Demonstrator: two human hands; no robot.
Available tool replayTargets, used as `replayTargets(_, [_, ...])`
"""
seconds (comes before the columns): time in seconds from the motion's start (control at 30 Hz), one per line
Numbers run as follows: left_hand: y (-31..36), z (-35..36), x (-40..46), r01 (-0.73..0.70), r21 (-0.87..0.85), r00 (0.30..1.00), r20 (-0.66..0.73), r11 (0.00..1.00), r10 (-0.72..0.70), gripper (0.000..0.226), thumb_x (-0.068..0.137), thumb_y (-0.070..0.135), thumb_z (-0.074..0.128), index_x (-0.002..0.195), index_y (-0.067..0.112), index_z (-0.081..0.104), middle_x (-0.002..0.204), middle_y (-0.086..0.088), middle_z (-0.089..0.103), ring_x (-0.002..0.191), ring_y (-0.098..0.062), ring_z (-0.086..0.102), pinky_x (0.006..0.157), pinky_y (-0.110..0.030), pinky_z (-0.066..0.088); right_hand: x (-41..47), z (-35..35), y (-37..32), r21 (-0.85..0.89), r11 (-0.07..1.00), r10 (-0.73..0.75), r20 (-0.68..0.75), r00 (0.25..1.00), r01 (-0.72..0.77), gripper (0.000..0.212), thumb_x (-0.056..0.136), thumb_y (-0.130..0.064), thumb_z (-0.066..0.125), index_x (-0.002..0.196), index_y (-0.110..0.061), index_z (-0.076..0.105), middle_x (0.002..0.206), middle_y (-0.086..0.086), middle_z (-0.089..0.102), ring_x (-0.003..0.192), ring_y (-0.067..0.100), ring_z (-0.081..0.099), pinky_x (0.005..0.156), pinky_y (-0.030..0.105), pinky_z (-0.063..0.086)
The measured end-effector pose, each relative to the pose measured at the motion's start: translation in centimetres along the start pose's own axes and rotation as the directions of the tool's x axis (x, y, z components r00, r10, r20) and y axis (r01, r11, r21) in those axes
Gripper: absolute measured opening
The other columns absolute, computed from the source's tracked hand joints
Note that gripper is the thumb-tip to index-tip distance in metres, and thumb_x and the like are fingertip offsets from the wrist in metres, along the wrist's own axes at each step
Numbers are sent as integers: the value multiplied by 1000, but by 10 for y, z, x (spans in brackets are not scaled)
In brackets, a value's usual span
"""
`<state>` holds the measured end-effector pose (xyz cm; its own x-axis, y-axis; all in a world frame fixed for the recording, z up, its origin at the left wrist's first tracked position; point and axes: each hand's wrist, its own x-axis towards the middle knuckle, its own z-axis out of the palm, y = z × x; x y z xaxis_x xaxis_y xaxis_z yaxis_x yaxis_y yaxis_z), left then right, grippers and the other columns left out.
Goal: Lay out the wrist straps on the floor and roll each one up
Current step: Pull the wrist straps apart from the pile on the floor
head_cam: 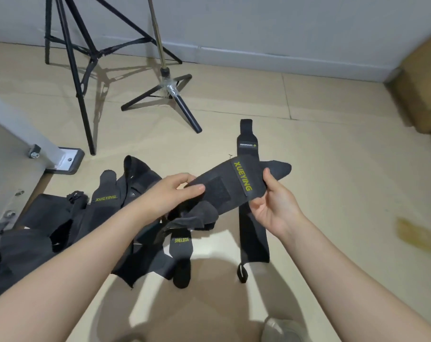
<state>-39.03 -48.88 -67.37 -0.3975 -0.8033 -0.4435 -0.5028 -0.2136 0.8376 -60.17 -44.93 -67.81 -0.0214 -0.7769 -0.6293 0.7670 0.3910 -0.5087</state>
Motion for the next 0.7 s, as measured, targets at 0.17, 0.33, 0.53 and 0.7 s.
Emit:
replayTargets(0.17, [3,26,9,-79,307,997,14,948,78,28,85,28,67,63,25,51,48,15,43,48,-1,38,56,-23,33,4,-39,-13,190,981,-5,-131,991,30,30,98,-32,47,107,-8,63,94,8,73,76,19,72,70,31,59])
replayTargets(0.33, [48,62,5,-300,303,954,78,905,290,18,89,27,61,72,22,56,52,10,47,50,-5,41,54,-21,36,1,-72,-28,147,984,-94,-55,994,101,37,94,-39,46,112,-13,66,109,8,71,98,21,68,94,36,51])
replayTargets(0.53, [66,99,29,-335,407,937,47,850,346,19,92,28,56,78,16,53,61,4,50,55,-9,42,60,-29,36,0,-96,-35,125,987,-115,146,983,97,38,92,-33,45,109,-11,71,117,12,66,110,26,62,104,43,42])
replayTargets(0.7, [49,104,49,-169,211,984,-16,963,176,23,95,29,52,95,7,58,83,-17,64,75,-31,59,77,-37,50,11,-98,-2,-45,999,27,165,986,-20,41,99,-24,41,136,-6,47,134,19,53,123,31,53,107,47,39])
